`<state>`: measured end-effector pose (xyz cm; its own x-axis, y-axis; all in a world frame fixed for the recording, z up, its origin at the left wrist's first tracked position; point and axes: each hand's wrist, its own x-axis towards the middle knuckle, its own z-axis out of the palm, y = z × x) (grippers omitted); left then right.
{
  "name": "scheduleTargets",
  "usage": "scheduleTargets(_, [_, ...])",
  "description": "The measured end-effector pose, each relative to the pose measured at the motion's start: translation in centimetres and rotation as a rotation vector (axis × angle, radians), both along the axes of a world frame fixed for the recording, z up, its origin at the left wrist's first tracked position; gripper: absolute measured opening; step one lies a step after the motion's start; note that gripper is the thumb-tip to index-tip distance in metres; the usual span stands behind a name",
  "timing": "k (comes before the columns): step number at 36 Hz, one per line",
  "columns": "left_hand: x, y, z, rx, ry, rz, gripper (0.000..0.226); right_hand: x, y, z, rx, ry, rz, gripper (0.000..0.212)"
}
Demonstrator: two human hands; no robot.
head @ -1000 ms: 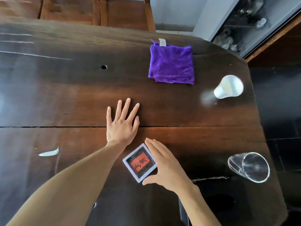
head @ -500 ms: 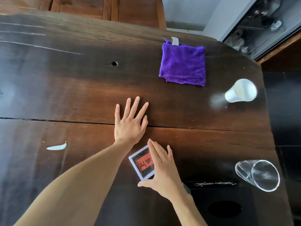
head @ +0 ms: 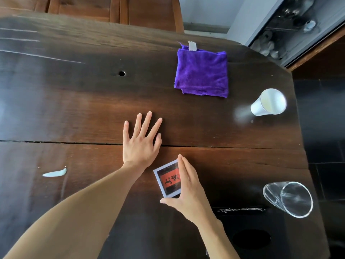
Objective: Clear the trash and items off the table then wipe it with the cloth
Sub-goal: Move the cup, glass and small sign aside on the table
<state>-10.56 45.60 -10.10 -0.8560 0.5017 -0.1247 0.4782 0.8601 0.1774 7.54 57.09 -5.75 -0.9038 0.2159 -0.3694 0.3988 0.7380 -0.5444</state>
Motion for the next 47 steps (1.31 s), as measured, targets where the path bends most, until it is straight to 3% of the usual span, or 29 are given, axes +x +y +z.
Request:
scheduleTargets(11, [0.1, 0.1, 0.1, -0.023, 0.001, 0.010, 0.057, -2.1, 5.3, 0.4, 0.155, 0.047, -0.090, 0.118])
scheduleTargets(17, [0.0, 0.1, 0.1, -0.007, 0.009, 0.010, 0.058, -2.8, 8.5, 0.0, 0.118, 0.005, 0.038, 0.117])
scheduleTargets(26, [0.0, 0.0, -0.3, -0.003, 0.033, 0.010, 0.057, -3.6, 9.9, -0.5, 0.144, 0.048, 0.256, 0.099])
scheduleTargets(38, [-0.1, -0.2, -1.2, 0.010, 0.055, 0.007, 0.056, -3.7, 12.5, 0.4, 0.049, 0.166, 0.023, 0.096])
scheduleTargets(47, [0.0, -0.1, -0.9, 0.008, 0.043, 0.013, 0.056, -4.1, 19.1, 1.7, 0.166, 0.093, -0.032, 0.099])
